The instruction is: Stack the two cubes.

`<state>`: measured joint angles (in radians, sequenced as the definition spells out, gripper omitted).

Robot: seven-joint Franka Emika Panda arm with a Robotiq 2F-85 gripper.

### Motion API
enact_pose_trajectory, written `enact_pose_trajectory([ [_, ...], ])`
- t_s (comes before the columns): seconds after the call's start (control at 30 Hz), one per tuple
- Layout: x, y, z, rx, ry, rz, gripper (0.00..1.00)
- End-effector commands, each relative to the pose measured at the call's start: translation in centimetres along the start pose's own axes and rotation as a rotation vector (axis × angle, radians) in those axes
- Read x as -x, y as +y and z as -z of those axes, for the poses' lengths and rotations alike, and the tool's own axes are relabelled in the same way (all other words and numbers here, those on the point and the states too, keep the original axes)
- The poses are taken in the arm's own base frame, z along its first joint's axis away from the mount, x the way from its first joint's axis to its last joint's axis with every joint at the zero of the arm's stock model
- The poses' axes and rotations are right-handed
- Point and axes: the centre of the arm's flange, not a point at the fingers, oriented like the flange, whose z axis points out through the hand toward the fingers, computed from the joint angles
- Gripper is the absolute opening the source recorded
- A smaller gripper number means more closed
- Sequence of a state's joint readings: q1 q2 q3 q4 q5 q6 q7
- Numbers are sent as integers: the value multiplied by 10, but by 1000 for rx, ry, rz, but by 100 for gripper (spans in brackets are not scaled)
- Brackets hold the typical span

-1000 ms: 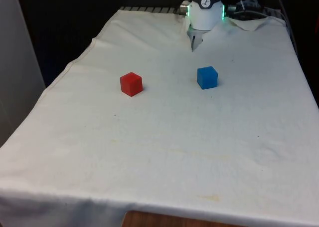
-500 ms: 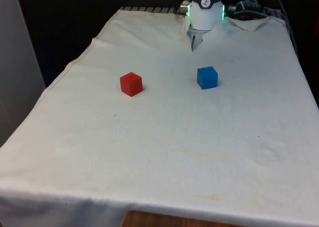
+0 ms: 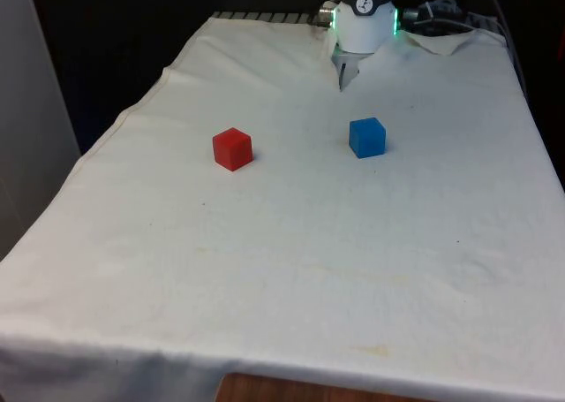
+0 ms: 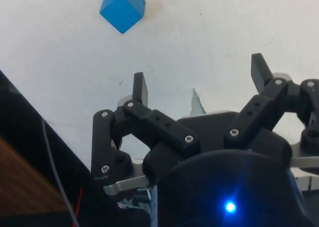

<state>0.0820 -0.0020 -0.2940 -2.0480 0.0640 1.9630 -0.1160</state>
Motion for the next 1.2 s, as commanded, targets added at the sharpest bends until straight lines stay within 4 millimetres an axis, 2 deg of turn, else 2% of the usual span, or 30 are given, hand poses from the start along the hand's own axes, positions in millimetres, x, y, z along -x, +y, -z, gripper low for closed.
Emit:
enact_pose_trajectory([
  [0.0, 1, 1, 0, 4, 1, -3, 100],
  [0.93, -1, 7, -13, 133, 74, -71, 100],
  [1.17, -3, 7, -24, 144, 118, -111, 100],
])
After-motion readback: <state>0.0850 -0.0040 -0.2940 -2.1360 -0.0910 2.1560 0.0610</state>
